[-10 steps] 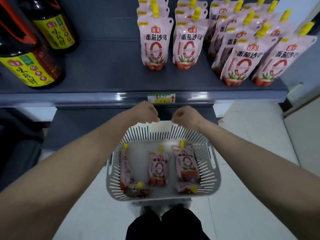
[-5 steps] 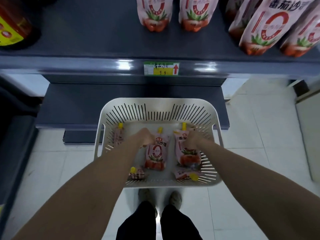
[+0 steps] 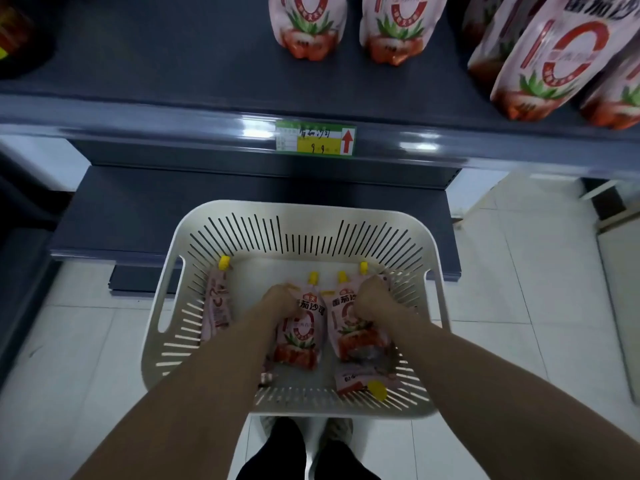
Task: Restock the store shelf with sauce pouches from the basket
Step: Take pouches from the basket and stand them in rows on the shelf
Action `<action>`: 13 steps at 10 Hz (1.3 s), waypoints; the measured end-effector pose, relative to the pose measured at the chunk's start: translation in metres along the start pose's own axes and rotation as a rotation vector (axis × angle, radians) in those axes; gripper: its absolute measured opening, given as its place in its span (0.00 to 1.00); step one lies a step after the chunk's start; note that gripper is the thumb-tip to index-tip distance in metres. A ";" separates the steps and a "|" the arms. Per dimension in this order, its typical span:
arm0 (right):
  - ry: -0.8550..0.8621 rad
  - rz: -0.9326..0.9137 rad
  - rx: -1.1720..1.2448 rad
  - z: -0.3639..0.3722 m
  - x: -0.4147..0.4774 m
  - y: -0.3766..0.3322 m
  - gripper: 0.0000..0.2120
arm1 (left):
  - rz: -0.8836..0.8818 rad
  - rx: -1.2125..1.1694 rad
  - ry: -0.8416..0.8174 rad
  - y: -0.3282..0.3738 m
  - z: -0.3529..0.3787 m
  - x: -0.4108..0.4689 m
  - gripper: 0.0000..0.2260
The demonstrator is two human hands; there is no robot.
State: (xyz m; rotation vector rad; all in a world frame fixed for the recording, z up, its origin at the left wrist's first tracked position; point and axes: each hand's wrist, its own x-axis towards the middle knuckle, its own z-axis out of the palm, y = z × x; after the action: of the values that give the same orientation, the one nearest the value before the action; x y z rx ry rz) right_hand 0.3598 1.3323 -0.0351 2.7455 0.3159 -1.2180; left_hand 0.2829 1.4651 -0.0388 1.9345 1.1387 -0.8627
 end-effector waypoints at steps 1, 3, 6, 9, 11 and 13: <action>0.022 -0.013 -0.008 -0.003 0.008 -0.003 0.25 | 0.048 0.012 -0.104 -0.002 -0.003 -0.001 0.18; 0.048 -0.021 0.126 -0.002 0.008 -0.001 0.21 | 0.048 0.069 -0.112 -0.005 -0.011 -0.004 0.14; 0.310 -0.221 0.372 -0.030 -0.048 0.000 0.08 | 0.120 -0.074 0.141 0.001 -0.052 -0.048 0.19; 0.579 -0.515 0.766 -0.122 -0.144 0.017 0.08 | 0.343 -0.190 0.345 0.027 -0.125 -0.153 0.08; 0.828 -0.652 0.896 -0.201 -0.204 0.035 0.09 | 0.536 -0.498 0.471 0.063 -0.179 -0.220 0.07; 0.866 -0.670 1.099 -0.255 -0.223 0.046 0.07 | 0.737 -0.753 0.485 0.089 -0.216 -0.269 0.08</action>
State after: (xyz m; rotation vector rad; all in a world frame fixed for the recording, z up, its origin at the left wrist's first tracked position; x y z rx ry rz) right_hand 0.4080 1.3058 0.3020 4.2554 0.9165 -0.0158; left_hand 0.2997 1.5008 0.3159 1.7045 0.7227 0.4070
